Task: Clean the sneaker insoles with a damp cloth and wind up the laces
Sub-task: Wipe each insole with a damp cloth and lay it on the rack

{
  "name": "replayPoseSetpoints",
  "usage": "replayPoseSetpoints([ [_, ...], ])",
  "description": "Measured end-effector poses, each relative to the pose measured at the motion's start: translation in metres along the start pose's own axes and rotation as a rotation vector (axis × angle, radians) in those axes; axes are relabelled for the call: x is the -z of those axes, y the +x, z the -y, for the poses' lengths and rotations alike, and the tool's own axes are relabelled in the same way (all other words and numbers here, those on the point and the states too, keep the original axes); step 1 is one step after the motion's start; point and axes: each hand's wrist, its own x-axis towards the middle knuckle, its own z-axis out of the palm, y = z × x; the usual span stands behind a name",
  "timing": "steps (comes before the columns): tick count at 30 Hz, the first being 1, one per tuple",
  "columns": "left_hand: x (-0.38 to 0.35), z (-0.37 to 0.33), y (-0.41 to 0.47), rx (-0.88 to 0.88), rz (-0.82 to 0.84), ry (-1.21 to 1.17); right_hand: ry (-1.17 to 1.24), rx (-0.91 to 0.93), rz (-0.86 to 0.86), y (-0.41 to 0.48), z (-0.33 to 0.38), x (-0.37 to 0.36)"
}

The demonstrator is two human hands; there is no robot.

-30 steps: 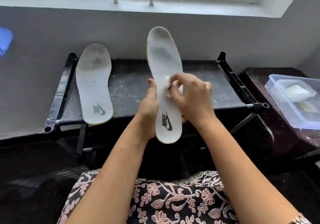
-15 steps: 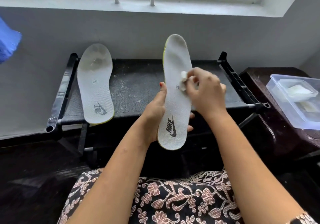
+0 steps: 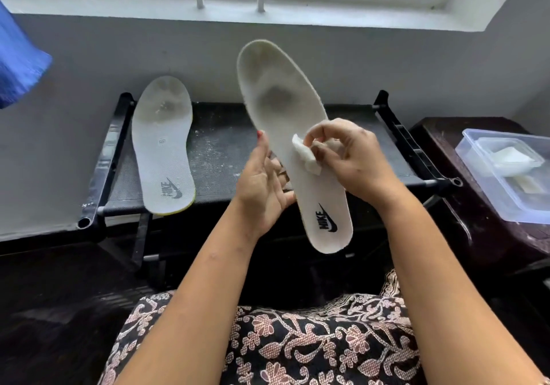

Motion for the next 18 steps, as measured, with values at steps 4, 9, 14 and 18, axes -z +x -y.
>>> replayPoseSetpoints([
  [4, 0.005, -0.008, -0.004, 0.052, 0.074, -0.100, -0.027, 0.025, 0.196, -0.001, 0.002, 0.007],
  [9, -0.001, -0.003, -0.005, 0.090, 0.070, -0.067, -0.156, 0.049, 0.099, 0.001, 0.000, 0.000],
  [14, -0.007, 0.002, -0.004, 0.100, 0.123, -0.124, -0.371, 0.031, -0.220, -0.003, 0.007, -0.023],
  [18, -0.008, 0.000, -0.001, 0.041, 0.025, -0.165, -0.224, -0.009, -0.142, -0.008, 0.026, -0.041],
])
